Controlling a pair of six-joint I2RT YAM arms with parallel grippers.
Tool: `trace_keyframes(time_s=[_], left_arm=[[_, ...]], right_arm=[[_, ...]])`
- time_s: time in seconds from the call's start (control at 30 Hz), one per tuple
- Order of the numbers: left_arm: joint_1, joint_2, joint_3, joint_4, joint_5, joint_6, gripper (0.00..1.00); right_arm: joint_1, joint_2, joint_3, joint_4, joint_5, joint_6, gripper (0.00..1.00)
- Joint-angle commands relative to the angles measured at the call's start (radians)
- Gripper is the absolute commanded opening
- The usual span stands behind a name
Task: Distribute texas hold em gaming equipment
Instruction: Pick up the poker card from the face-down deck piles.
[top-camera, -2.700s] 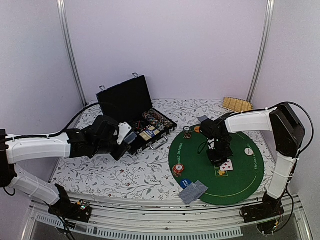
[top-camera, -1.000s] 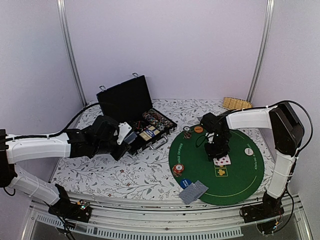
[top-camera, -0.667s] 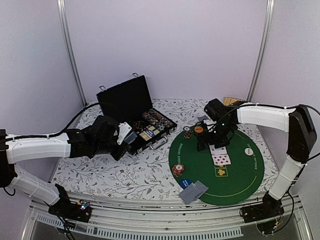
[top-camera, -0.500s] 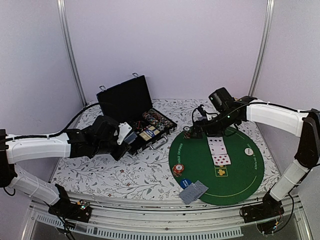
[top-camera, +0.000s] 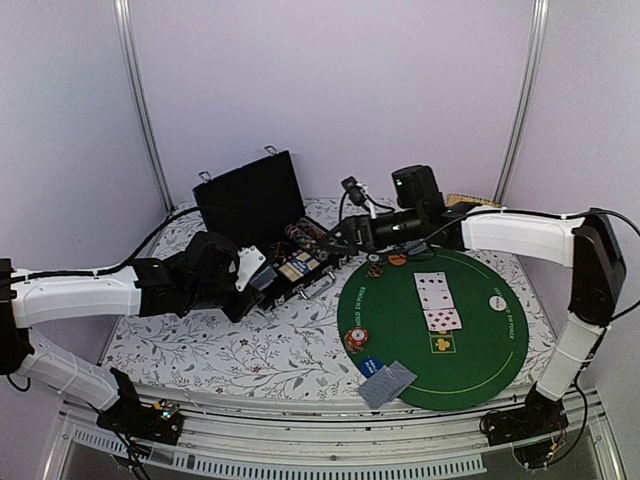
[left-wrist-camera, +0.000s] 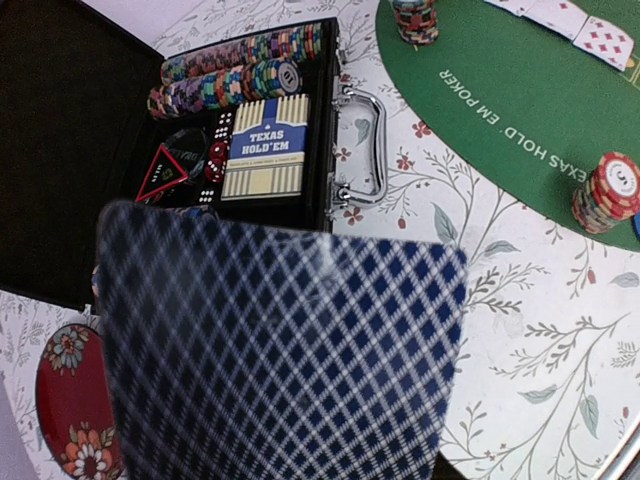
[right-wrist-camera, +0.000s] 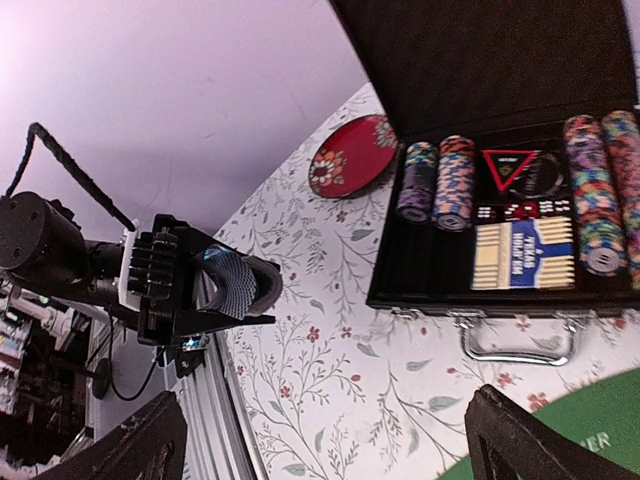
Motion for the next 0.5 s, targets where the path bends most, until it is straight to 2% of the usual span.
trace_keyframes(time_s=[0.0,0.47], left_arm=[[-0.018,-0.021,0.008,0.019,0.016,0.014,0.37],[-0.025,0.001,0.008,0.018,0.011,0.011,0.37]], right_arm=[[0.043,0.135,0.113,0.100,-0.130,0.025,0.99],[0.111,0.440,0.339,0.148,-0.295,0.091,0.98]])
